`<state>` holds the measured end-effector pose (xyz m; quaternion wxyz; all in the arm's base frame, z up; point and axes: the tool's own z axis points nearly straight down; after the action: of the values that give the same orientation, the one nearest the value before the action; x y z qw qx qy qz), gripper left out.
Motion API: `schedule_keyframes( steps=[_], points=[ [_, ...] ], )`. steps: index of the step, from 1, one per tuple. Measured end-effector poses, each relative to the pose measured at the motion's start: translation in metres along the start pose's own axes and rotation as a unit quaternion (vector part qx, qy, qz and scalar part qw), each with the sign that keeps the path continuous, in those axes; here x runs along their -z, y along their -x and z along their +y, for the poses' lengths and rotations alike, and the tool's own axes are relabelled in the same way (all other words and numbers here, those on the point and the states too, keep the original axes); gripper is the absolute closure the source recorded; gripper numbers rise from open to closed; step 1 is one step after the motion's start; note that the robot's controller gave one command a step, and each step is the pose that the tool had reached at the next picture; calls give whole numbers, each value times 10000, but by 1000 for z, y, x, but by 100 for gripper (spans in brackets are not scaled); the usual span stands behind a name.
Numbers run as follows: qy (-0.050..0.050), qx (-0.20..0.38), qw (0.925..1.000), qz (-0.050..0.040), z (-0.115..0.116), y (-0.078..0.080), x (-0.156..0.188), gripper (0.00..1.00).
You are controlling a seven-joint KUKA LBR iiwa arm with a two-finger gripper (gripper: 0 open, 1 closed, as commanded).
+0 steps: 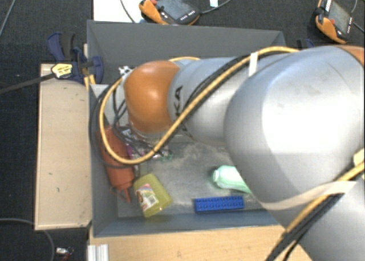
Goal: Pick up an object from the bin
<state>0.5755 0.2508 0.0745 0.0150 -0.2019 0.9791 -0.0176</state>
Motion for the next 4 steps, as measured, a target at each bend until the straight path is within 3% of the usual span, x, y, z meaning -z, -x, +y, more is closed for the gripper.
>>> schedule_keyframes(
  steps=[1,2,3,4],
  points=[
    [14,-58,10000,-2,-15,-16,-4,100],
    [-7,43,10000,-24,1,-5,-3,100],
    [-1,-129,9999,-18,-37,-7,-5,100],
    [-12,166,9999,-43,-4,3,-2,100]
  ],
)
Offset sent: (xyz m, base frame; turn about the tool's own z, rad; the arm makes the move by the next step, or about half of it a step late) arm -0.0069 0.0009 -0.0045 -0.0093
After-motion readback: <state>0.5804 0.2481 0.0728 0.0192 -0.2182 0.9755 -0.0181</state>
